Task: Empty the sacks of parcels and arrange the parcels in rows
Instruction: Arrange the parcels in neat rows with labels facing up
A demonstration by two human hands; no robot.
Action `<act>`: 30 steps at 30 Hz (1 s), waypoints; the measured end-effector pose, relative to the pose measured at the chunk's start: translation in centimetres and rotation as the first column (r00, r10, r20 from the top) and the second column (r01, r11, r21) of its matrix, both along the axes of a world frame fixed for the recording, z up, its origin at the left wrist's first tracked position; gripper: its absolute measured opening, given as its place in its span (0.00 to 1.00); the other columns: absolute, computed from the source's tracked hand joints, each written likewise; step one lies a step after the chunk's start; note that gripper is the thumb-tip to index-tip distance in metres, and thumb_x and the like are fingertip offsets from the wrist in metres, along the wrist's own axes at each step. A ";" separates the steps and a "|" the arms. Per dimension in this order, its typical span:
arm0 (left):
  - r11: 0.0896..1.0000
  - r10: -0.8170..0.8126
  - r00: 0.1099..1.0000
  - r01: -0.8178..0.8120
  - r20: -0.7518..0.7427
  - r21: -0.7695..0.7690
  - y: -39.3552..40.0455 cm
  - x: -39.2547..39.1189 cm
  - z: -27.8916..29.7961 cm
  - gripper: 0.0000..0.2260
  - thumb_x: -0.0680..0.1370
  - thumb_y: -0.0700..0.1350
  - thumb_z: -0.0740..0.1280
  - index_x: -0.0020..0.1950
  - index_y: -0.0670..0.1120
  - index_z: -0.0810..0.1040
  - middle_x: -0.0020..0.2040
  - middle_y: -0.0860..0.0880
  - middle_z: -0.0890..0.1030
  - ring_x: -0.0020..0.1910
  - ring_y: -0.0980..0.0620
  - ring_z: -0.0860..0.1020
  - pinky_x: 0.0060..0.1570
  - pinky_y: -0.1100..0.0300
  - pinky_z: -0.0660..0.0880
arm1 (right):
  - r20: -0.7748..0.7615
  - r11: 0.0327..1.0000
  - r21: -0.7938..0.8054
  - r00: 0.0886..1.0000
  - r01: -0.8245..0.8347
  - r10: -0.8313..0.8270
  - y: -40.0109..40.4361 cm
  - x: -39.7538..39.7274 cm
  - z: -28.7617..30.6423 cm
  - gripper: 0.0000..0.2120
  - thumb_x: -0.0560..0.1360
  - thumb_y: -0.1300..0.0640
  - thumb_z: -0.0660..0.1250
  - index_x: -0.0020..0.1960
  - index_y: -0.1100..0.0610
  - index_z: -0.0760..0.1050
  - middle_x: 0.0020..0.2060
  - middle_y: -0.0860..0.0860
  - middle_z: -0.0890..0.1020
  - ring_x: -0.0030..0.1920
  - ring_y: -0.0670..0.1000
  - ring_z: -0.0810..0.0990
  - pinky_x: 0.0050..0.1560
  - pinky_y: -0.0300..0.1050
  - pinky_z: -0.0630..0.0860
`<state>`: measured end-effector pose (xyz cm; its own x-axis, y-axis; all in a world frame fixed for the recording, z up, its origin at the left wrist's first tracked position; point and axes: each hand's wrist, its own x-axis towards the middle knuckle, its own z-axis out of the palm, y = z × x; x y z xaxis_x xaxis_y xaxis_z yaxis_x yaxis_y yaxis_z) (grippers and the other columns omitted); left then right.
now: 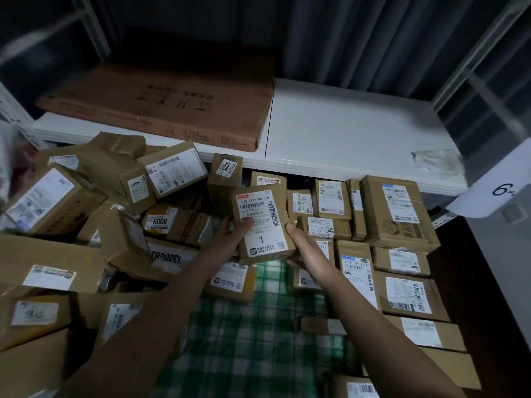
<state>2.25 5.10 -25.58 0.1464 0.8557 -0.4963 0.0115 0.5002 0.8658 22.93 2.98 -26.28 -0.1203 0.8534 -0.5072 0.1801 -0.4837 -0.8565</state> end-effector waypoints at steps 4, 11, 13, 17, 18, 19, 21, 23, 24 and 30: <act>0.998 0.049 0.998 -0.050 -0.027 -0.025 0.1 0.6 -0.8 0.31 0.72 0.62 0.68 0.72 0.55 0.65 0.57 0.52 0.81 0.50 0.51 0.82 0.48 0.50 0.81 | 0.402 0.993 0.110 0.916 -0.042 -0.006 0.0 1.8 -1.1 0.15 0.82 0.49 0.59 0.64 0.53 0.77 0.63 0.50 0.77 0.65 0.52 0.73 0.61 0.44 0.67; 0.988 -0.012 1.000 0.014 0.016 -0.154 0.6 3.2 -1.5 0.13 0.77 0.61 0.62 0.59 0.57 0.70 0.55 0.50 0.80 0.55 0.47 0.79 0.47 0.53 0.78 | 0.791 0.879 -0.126 0.488 -0.460 0.369 -0.1 4.5 -3.7 0.22 0.80 0.56 0.57 0.73 0.53 0.68 0.75 0.53 0.63 0.74 0.56 0.60 0.71 0.44 0.61; 0.987 0.030 0.999 -0.022 0.044 -0.159 1.2 3.5 -2.1 0.19 0.77 0.61 0.63 0.65 0.56 0.68 0.56 0.51 0.79 0.54 0.48 0.79 0.47 0.52 0.78 | 0.766 0.886 -0.129 0.523 -0.446 0.375 0.1 5.0 -3.7 0.22 0.80 0.59 0.59 0.74 0.55 0.66 0.76 0.51 0.62 0.76 0.53 0.58 0.71 0.39 0.58; 0.983 0.088 0.995 -0.078 0.054 -0.169 1.6 3.6 -4.0 0.18 0.78 0.59 0.62 0.64 0.54 0.68 0.53 0.51 0.80 0.48 0.51 0.80 0.44 0.55 0.79 | 0.775 0.862 -0.124 0.494 -0.491 0.393 0.5 5.2 -3.7 0.21 0.80 0.59 0.56 0.73 0.56 0.68 0.74 0.46 0.65 0.76 0.45 0.57 0.67 0.34 0.59; 0.984 0.066 0.997 -0.057 0.049 -0.166 1.6 3.6 -4.5 0.18 0.77 0.60 0.62 0.63 0.53 0.69 0.54 0.51 0.80 0.48 0.52 0.81 0.43 0.56 0.79 | 0.785 0.871 -0.124 0.490 -0.475 0.379 0.6 5.1 -3.8 0.21 0.80 0.58 0.57 0.73 0.55 0.67 0.75 0.45 0.64 0.76 0.46 0.59 0.67 0.35 0.61; 0.988 0.029 0.999 -0.023 0.034 -0.155 1.6 3.5 -4.7 0.21 0.76 0.61 0.62 0.64 0.52 0.70 0.56 0.51 0.80 0.48 0.53 0.81 0.43 0.58 0.79 | 0.795 0.880 -0.127 0.484 -0.458 0.366 0.6 4.9 -3.9 0.23 0.79 0.57 0.58 0.74 0.53 0.66 0.75 0.46 0.62 0.75 0.48 0.61 0.66 0.37 0.63; 0.993 -0.043 0.998 0.039 -0.035 -0.113 1.6 3.5 -5.2 0.26 0.75 0.63 0.62 0.69 0.52 0.68 0.61 0.50 0.79 0.50 0.54 0.81 0.41 0.63 0.78 | 0.811 0.883 -0.152 0.455 -0.443 0.368 0.3 4.4 -4.1 0.28 0.77 0.55 0.62 0.76 0.52 0.62 0.77 0.49 0.59 0.74 0.53 0.64 0.68 0.42 0.65; 0.992 -0.094 0.992 0.086 -0.083 -0.088 1.6 3.4 -5.3 0.27 0.77 0.62 0.61 0.71 0.51 0.66 0.62 0.50 0.79 0.50 0.56 0.81 0.34 0.70 0.76 | 0.823 0.872 -0.185 0.414 -0.454 0.390 0.1 4.0 -4.3 0.33 0.76 0.53 0.65 0.78 0.52 0.57 0.78 0.50 0.57 0.74 0.55 0.63 0.68 0.45 0.66; 0.990 -0.112 0.989 0.103 -0.095 -0.095 1.6 3.4 -5.5 0.28 0.77 0.63 0.61 0.72 0.51 0.66 0.62 0.50 0.79 0.50 0.56 0.81 0.32 0.71 0.75 | 0.828 0.867 -0.196 0.395 -0.459 0.397 0.1 3.8 -4.3 0.34 0.76 0.52 0.65 0.78 0.53 0.55 0.78 0.50 0.56 0.74 0.55 0.62 0.68 0.46 0.66; 0.948 -0.295 0.946 0.271 -0.138 -0.166 0.9 1.9 -5.5 0.34 0.72 0.69 0.60 0.73 0.54 0.67 0.64 0.52 0.78 0.56 0.55 0.79 0.56 0.57 0.74 | 0.844 0.870 -0.190 0.377 -0.456 0.382 -0.1 3.1 -3.9 0.36 0.75 0.48 0.67 0.77 0.56 0.56 0.77 0.51 0.57 0.73 0.55 0.64 0.66 0.48 0.68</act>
